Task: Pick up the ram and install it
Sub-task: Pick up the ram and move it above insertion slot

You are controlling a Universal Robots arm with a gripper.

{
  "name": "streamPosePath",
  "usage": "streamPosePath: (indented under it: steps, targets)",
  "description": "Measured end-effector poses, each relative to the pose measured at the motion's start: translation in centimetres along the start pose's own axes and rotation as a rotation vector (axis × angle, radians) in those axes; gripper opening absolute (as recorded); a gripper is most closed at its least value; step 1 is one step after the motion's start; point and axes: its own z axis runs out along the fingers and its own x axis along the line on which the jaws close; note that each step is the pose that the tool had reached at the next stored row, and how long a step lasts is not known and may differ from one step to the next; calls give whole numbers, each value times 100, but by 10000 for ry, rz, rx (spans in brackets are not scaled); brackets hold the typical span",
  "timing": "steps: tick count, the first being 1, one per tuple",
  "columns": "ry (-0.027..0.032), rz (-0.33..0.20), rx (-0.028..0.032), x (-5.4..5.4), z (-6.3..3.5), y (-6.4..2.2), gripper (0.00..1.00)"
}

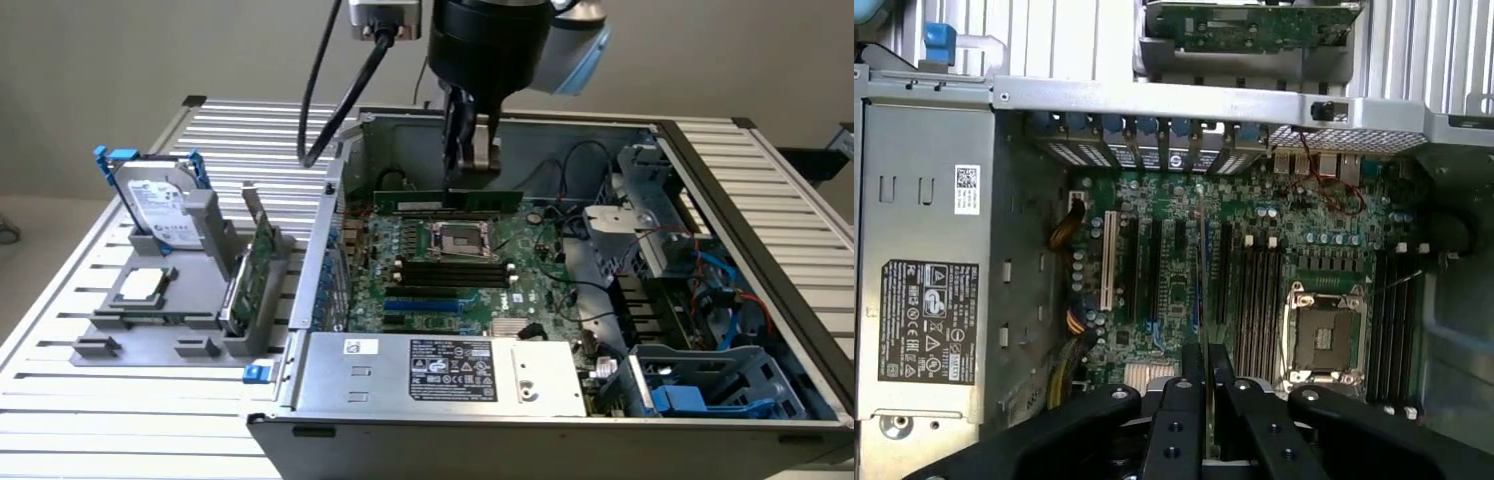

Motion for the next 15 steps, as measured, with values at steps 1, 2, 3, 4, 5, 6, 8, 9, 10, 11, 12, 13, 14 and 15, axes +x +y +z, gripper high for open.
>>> streamPosePath:
  steps: [1,2,3,4,5,6,8,9,10,11,12,13,14,15]
  targets:
    - [0,8,-3,-8,17,-19,14]
    - [0,14,-5,-16,34,-39,14]
    - [0,17,-6,-27,51,-58,14]
    - [0,21,-6,-40,68,-77,14]
    - [-2,23,-6,-53,87,-97,14]
    - [-2,25,-7,-67,104,-116,14]
    - [-2,29,-9,-99,139,-146,14]
    - [-2,32,-11,-116,156,-157,14]
    - [-2,37,-13,-135,174,-167,14]
    - [-2,41,-15,-155,193,-179,14]
    - [-3,44,-17,-174,211,-190,14]
    - [-3,50,-19,-188,228,-201,14]
    - [-5,64,-22,-202,246,-209,14]
    - [-4,80,-26,-216,264,-217,14]
